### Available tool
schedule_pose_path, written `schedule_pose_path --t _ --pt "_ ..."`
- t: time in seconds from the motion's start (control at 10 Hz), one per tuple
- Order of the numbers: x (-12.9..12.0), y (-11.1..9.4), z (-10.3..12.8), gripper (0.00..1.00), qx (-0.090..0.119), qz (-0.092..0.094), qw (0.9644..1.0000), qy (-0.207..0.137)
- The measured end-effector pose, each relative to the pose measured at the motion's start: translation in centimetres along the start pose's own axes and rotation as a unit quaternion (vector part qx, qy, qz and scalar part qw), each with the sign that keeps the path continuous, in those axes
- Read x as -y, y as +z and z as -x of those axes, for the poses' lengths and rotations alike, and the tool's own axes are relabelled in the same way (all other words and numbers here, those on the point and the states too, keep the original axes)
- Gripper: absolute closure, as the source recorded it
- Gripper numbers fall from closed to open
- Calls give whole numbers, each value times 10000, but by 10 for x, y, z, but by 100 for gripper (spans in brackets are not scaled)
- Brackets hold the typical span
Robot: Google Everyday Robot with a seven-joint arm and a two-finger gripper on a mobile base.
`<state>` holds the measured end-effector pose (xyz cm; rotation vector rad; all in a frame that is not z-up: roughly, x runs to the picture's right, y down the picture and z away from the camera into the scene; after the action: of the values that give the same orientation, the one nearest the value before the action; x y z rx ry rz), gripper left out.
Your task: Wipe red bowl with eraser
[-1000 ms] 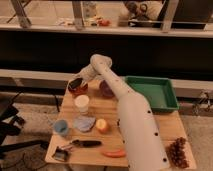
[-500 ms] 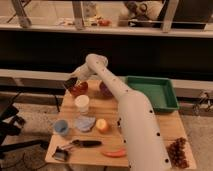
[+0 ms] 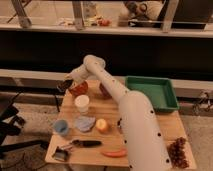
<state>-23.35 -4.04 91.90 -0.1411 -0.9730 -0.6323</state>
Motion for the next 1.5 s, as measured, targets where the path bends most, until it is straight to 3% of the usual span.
schedule_pose_path --t 0.3,0.6,0.9,1.2,1.5 --pt "-19 -14 2 99 51 88 9999 64" --pt "-39 -33 -2 99 -109 140 9998 41" --pt "-54 -47 -9 99 -654 193 9974 -250" --pt "-58 -48 -17 99 -1139 286 9915 -564" --pt "-44 -45 -37 99 -1423 340 9859 -809"
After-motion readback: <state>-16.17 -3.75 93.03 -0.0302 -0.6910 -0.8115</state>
